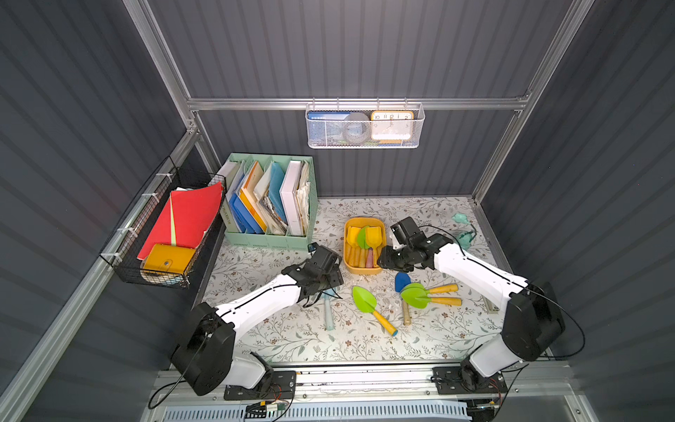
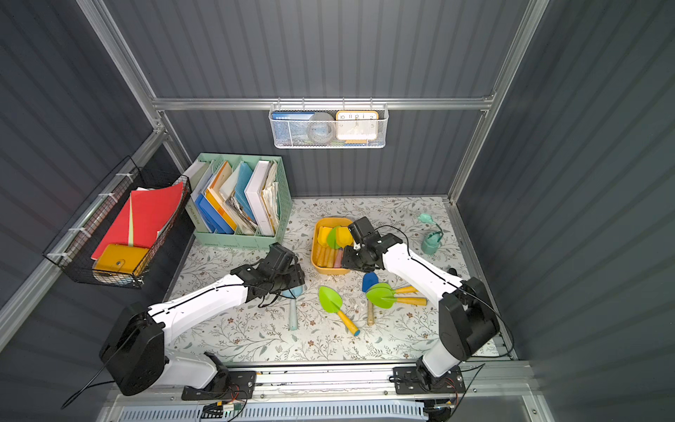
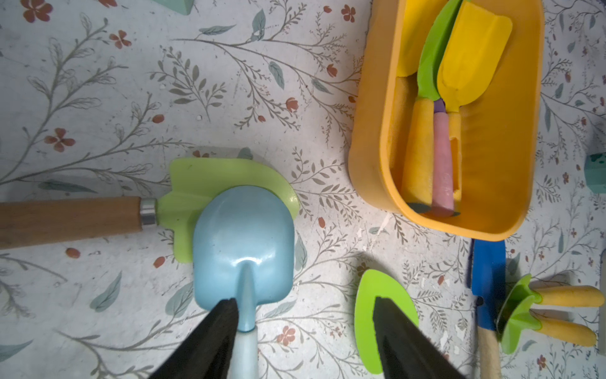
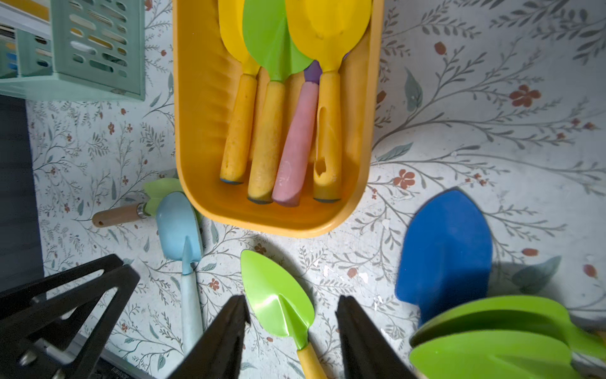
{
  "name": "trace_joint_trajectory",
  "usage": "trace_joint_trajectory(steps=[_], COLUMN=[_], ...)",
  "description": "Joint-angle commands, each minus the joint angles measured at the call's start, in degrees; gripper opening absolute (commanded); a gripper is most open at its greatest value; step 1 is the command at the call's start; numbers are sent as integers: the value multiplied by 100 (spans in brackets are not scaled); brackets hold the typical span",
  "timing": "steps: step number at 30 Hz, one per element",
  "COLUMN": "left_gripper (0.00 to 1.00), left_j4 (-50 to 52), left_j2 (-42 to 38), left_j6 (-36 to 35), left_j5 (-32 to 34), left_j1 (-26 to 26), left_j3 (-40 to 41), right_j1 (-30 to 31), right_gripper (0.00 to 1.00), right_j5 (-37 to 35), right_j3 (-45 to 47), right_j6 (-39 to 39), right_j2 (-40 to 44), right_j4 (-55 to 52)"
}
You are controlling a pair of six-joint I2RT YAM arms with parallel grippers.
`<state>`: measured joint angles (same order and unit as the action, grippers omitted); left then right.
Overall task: Put the shovel into the storage box
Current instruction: Place the shovel in the storage box, then pick up the shovel from the center of the board.
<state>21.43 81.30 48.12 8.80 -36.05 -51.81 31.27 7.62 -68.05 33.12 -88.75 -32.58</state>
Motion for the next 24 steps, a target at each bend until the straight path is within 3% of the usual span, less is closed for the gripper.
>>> trace_joint_trajectory(steps=[1,15,24], left_gripper=[70,68,63], left_j4=[186,63,401], left_j2=[-4,-222,-108], left_j6=[197,716,1212], left_j5=[149,87,297], left_j1=[18,-15,-669], left_j3=[158,937,967], right_j1=[113,372,427], right_gripper=[51,55,54], right_j5=[99,45,24], right_j3=[270,1218,1707], right_j6=[-109,-64,168], right_j2=[252,1013,1190], right_j4=[199,532,630])
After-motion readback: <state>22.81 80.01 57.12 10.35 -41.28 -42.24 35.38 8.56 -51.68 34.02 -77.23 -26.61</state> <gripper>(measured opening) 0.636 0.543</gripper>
